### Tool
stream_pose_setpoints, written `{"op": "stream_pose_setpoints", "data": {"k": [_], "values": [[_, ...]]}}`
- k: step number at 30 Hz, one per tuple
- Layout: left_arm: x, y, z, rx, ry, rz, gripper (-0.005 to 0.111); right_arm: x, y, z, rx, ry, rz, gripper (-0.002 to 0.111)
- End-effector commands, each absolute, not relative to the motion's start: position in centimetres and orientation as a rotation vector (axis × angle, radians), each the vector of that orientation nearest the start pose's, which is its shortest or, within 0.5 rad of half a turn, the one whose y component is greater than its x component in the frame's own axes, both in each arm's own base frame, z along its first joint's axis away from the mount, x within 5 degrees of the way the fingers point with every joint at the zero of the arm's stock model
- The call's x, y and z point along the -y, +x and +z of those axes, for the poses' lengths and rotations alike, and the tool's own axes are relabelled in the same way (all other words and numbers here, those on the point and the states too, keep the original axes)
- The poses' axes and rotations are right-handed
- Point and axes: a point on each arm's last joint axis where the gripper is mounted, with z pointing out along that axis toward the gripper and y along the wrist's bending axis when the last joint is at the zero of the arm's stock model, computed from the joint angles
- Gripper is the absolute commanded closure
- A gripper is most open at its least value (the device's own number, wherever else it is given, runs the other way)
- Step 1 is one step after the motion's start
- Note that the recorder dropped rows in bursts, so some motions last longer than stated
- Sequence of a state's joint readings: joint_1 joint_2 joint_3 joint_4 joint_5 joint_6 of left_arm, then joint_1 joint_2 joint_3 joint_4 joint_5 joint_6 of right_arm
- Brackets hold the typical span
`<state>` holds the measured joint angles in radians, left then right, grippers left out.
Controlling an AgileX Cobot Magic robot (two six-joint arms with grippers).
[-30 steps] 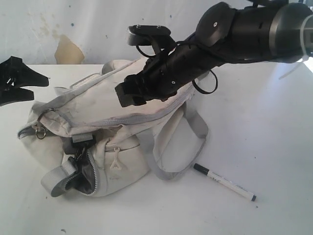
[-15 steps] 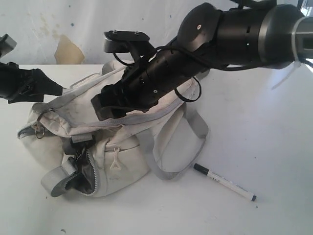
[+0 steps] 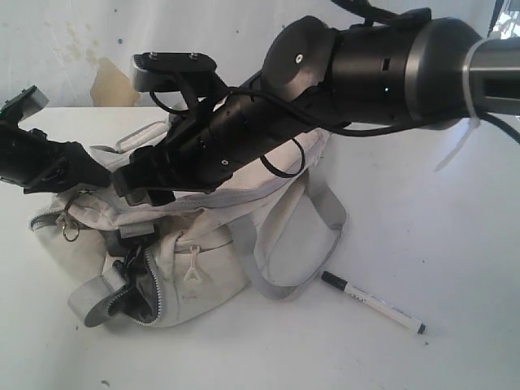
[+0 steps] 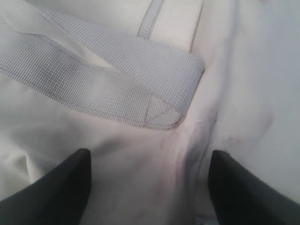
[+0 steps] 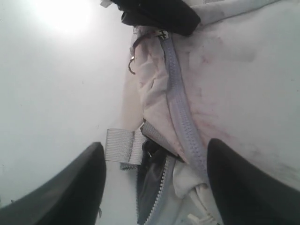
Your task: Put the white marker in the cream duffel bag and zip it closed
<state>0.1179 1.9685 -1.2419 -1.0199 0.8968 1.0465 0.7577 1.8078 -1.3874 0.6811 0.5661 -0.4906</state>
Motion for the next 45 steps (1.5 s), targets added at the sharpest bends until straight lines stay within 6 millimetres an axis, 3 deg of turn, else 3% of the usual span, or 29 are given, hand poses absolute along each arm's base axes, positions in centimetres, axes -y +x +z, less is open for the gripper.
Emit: {"op": "stream_pose_setpoints", "data": {"k": [1,6,7,17,22,29,38,45], "values": [[1.8,38.8,17.6,-2.499,0.328,-0.904,0.051,-30.7,27.5,26.5,-2.287,-0.892,0.867,0.050],[1.9,39.0,17.8,-2.482,0.258,-0.943,0.101,-31.7,26.8,25.9,-2.296,-0.897,0.901,0.050],[2.0,39.1,17.9,-2.471,0.221,-0.966,0.106,-31.9,26.7,25.9,-2.291,-0.899,0.901,0.050],[3.1,39.3,19.6,-2.380,-0.166,-1.349,0.106,-33.2,26.4,26.4,-2.225,-0.786,0.928,0.050],[3.3,39.1,19.8,-2.386,-0.193,-1.415,0.106,-33.5,26.6,26.6,-2.248,-0.630,1.029,0.051],[3.4,39.1,20.1,-2.372,-0.235,-1.476,0.106,-34.4,27.1,25.0,-2.304,-0.466,1.106,0.058],[3.4,39.1,20.0,-2.328,-0.011,-1.373,0.106,-36.6,26.8,23.4,-2.275,-0.451,1.063,0.061],[3.5,39.0,20.1,-2.265,0.205,-1.310,0.106,-39.2,26.6,22.0,-2.202,-0.581,0.991,0.061]]}}
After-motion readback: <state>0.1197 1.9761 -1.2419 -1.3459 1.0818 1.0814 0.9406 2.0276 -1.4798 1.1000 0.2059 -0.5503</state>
